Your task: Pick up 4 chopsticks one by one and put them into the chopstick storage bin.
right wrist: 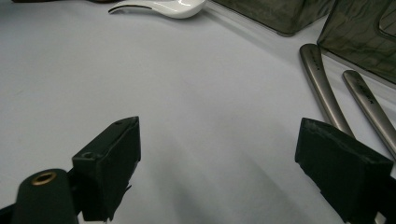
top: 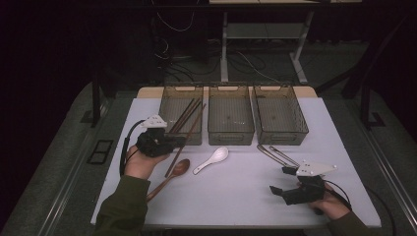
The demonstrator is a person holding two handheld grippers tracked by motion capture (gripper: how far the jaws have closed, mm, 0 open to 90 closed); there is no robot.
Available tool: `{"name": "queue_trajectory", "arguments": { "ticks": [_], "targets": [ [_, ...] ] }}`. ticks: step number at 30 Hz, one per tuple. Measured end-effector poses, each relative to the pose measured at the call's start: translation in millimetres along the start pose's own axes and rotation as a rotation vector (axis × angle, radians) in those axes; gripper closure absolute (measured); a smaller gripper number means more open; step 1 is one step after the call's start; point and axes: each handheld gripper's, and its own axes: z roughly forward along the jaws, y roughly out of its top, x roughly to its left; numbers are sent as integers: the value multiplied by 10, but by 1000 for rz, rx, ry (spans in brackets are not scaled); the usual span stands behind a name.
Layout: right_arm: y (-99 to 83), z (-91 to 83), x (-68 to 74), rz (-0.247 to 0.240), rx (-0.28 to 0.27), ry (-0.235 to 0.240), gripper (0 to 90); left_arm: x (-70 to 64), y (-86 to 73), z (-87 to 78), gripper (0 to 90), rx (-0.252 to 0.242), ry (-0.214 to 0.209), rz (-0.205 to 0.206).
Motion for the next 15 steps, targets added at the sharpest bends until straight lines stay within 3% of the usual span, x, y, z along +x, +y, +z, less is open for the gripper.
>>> {"name": "queue_trajectory", "arguments": {
  "ticks": [15],
  "targets": [
    [0, 6, -6, -2, -1, -3, 142, 329, 295, 79, 836, -19, 59, -16]
  ]
}}
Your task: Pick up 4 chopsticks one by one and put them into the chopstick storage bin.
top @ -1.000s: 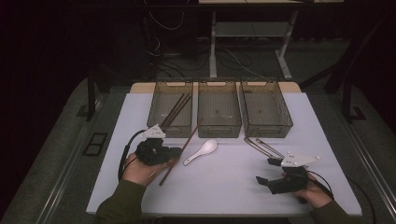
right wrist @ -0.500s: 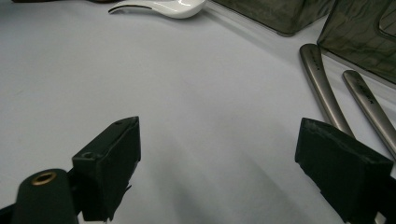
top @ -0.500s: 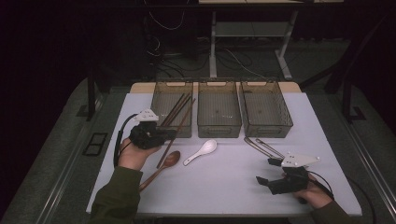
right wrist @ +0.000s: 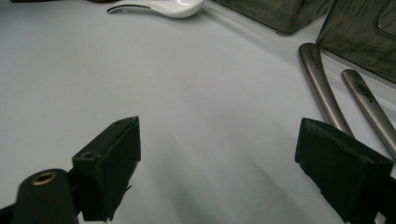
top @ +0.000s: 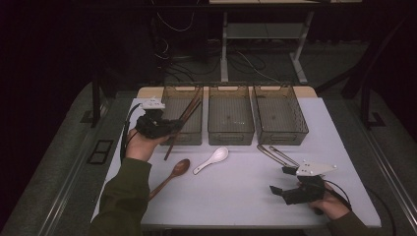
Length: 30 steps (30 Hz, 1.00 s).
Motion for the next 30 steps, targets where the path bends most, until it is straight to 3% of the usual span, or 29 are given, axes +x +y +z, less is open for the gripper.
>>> {"name": "queue_trajectory", "arguments": {
  "ticks": [11, 18, 23, 30],
  "targets": [
    [0, 2, -3, -2, -2, 0, 141, 264, 289, 79, 837, 2, 60, -4],
    [-1, 4, -3, 2, -5, -1, 141, 457, 464, 159, 837, 25, 120, 5],
    [-1, 7, -3, 6, -5, -3, 141, 592, 501, 295, 837, 47, 150, 5],
    [-4, 6, -7, 8, -5, -2, 141, 785, 474, 493, 837, 82, 163, -50]
  ]
}}
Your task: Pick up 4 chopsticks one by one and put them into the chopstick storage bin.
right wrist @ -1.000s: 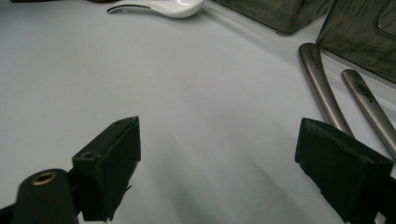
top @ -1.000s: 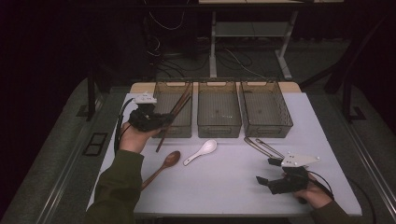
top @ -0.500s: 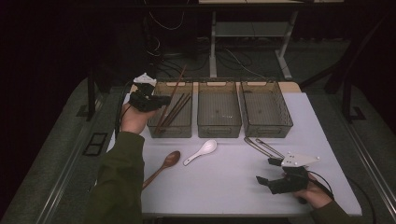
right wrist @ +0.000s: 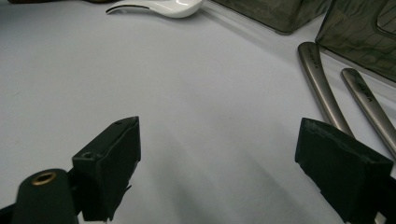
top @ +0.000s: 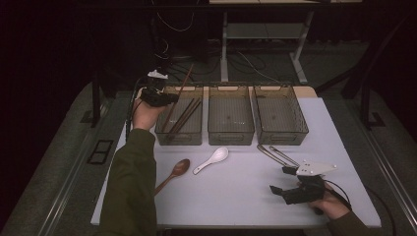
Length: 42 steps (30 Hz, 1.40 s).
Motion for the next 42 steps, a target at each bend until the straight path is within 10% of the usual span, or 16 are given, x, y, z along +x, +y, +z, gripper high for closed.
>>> {"name": "queue_trajectory", "arguments": {
  "ticks": [16, 20, 42],
  "targets": [
    [-2, -5, 0, 0, 0, 3, 141, 149, -252, 381, 826, 137, 66, -52],
    [-2, -5, 0, -2, 0, 4, 141, 156, -291, 433, 672, 142, 78, -63],
    [-2, -7, 1, -4, 2, 6, 142, -178, -191, 113, 346, -60, -71, 26]
  ]
}}
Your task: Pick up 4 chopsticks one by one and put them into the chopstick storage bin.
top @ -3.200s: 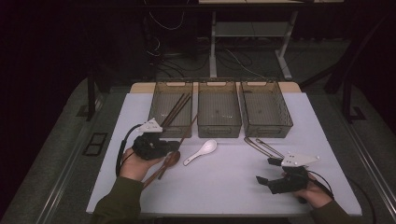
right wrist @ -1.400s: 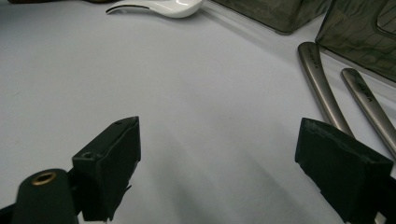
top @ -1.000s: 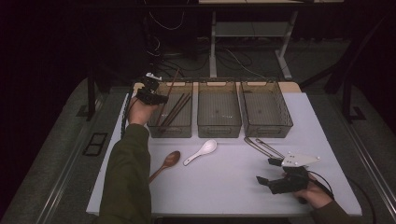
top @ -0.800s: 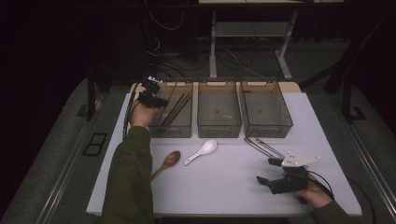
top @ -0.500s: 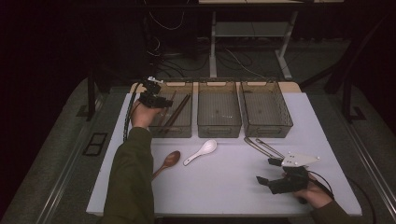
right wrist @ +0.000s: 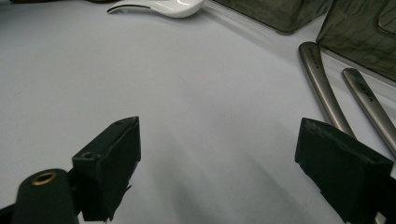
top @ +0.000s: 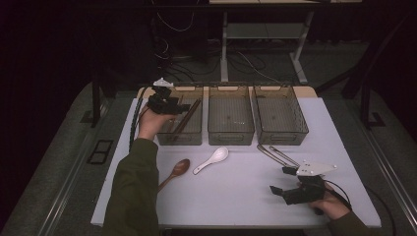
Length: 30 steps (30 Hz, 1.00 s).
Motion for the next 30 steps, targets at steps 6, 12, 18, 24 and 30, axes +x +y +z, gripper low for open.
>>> {"name": "queue_trajectory", "arguments": {
  "ticks": [6, 12, 18, 24, 30],
  "targets": [
    [1, 2, 4, 1, 0, -2, 142, -129, -15, -117, 279, -6, -37, 31],
    [2, -2, 0, -2, 1, -3, 141, -270, -59, -213, 241, -10, -55, 49],
    [3, -6, -1, -1, 2, -2, 141, -402, -178, -286, 197, -3, -80, 61],
    [3, -8, -3, -1, 1, 0, 141, -556, -330, -396, 172, -22, -92, 69],
    [4, -13, 0, -1, -2, -1, 142, -714, -468, -520, 164, -44, -92, 84]
  ]
}}
